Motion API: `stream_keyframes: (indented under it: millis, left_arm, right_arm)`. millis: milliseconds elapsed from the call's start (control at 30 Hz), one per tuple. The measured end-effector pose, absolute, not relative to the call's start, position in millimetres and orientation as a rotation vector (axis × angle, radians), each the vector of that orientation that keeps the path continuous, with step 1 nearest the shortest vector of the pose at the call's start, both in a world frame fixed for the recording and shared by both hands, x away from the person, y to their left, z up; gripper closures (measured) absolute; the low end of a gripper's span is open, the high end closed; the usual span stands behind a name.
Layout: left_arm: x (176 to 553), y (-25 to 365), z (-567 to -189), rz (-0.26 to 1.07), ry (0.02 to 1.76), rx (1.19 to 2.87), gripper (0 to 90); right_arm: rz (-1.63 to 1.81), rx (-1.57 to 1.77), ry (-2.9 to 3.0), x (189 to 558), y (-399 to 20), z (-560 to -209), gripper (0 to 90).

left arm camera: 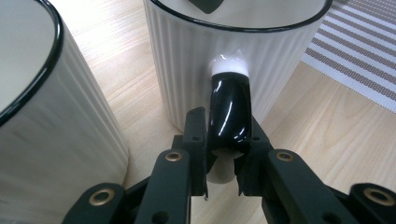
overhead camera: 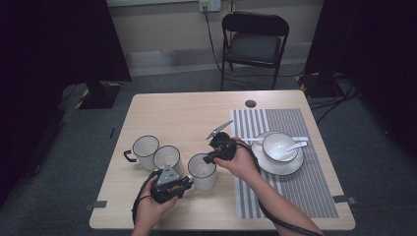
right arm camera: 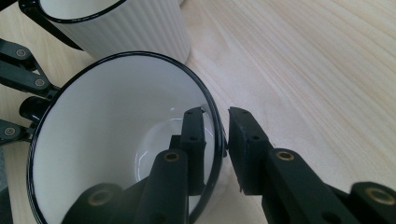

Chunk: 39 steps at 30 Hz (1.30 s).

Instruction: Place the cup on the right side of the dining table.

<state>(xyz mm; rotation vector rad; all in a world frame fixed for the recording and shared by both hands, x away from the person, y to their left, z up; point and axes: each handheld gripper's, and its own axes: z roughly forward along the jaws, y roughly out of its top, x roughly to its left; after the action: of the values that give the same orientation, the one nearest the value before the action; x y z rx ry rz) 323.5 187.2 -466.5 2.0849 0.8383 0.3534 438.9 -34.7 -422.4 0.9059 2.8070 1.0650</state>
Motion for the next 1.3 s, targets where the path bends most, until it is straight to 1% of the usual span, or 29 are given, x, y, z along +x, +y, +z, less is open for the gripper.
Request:
stream_keyframes:
  millis: [267,400,667,1300]
  left_arm:
    - [323.5,186.9,-466.3,0.356,0.840,2.085,77.6]
    - [324.2,187.5,-465.1,0.358,0.832,2.080,77.7]
    - [324.8,185.6,-464.3,0.371,0.834,2.077,77.8]
    - [334.8,166.2,-453.1,0.379,0.827,2.058,77.9]
  right_arm:
    - [1.015,0.838,2.814,438.2,-30.1,-423.5,77.9]
    - [0.941,0.756,2.800,434.3,-25.4,-421.2,80.4]
    - [0.908,0.725,2.803,434.8,-25.2,-419.5,81.1]
    - [0.856,0.735,2.789,440.3,-42.9,-403.0,81.4]
